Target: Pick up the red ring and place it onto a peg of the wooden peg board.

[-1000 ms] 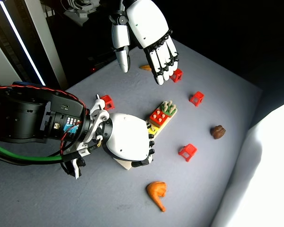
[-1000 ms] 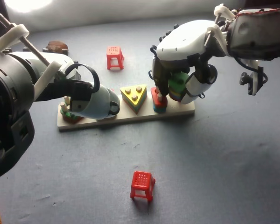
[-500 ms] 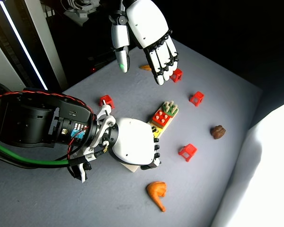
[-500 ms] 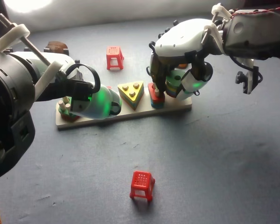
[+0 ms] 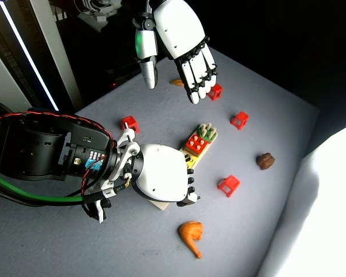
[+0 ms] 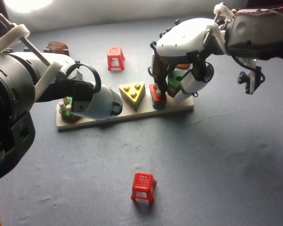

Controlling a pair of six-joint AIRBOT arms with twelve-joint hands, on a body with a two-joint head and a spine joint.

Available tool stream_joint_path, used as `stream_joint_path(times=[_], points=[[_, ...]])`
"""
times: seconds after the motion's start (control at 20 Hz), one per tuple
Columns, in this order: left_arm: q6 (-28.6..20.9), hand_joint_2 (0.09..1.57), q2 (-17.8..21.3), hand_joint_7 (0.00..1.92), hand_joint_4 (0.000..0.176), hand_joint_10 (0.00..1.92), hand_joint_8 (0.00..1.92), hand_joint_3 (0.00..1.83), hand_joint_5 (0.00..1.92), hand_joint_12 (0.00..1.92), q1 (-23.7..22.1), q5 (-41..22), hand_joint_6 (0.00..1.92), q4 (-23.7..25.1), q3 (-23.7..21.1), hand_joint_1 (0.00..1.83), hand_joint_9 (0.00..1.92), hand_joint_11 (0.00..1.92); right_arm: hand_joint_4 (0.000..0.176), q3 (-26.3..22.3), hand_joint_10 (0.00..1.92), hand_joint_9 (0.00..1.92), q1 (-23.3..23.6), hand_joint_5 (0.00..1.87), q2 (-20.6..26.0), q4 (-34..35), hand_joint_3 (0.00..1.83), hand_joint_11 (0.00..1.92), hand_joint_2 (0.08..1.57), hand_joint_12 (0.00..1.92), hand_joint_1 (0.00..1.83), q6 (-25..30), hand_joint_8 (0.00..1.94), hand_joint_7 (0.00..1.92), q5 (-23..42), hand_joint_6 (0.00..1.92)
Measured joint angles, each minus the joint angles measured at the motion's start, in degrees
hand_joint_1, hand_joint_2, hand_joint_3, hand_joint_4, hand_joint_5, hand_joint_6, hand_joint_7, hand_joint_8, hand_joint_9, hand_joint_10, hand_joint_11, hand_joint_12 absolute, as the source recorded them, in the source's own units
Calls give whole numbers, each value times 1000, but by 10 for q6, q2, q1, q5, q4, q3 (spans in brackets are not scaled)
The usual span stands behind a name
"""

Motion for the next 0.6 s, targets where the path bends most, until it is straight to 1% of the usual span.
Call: stream_joint_path(times=[0.1, 0.15, 0.2, 0.25, 0.3, 0.4, 0.45, 0.55, 0.6], points=[[0, 1265, 0, 210, 0, 2, 3, 0, 194, 397, 0, 0, 1, 0, 0, 0, 195, 0, 0, 0, 0, 830, 0, 738, 0, 0, 0, 389, 978, 1070, 1141, 0, 0, 818, -1, 0], [0, 1267, 0, 229, 0, 7, 7, 1, 207, 466, 0, 0, 4, 0, 0, 0, 214, 0, 0, 0, 0, 796, 0, 693, 1, 0, 0, 345, 974, 1088, 1133, 0, 0, 784, -2, 0], [0, 1261, 0, 251, 0, 8, 9, 0, 230, 497, 0, 0, 8, 0, 0, 0, 228, 0, 0, -1, 0, 786, 0, 675, 2, 0, 0, 329, 963, 1091, 1131, 0, 0, 768, -3, 0], [0, 1264, 0, 249, 0, 3, 2, 0, 218, 481, 0, 0, 0, 0, 0, 0, 224, 0, 0, -3, 0, 720, 0, 600, 5, 0, 0, 229, 964, 1150, 1107, -3, 0, 693, -5, 0], [0, 1259, 0, 250, 0, 4, 2, 0, 217, 481, 0, 0, 1, 0, 0, 0, 227, 0, 0, -7, 0, 666, 0, 554, 8, 0, 0, 167, 958, 1177, 1115, -9, 0, 643, -5, 0], [0, 1255, 0, 256, 0, 6, 4, 0, 214, 481, 0, 0, 0, 0, 0, 0, 233, 0, 0, -8, 0, 586, 0, 426, 10, 2, 1, 103, 964, 1197, 1076, -13, 0, 536, -10, 0], [0, 1256, 0, 266, 0, 8, 6, 0, 224, 508, 0, 0, 3, 0, 0, 0, 244, 0, 0, -9, 0, 566, 0, 417, 10, 1, 2, 93, 966, 1197, 1072, -14, 0, 514, -10, 0], [0, 1259, 0, 269, 0, 5, 4, 0, 230, 488, 0, 0, 4, 0, 0, 0, 244, 0, 0, -9, 0, 492, 0, 384, 10, -5, 2, 20, 971, 1206, 1053, -23, 0, 445, -9, 0], [0, 1259, 0, 269, 0, 5, 4, 0, 230, 488, 0, 0, 4, 0, 0, 0, 244, 0, 0, -9, 0, 492, 0, 384, 9, -7, 2, 20, 971, 1206, 1053, -26, 0, 445, -9, 0]])
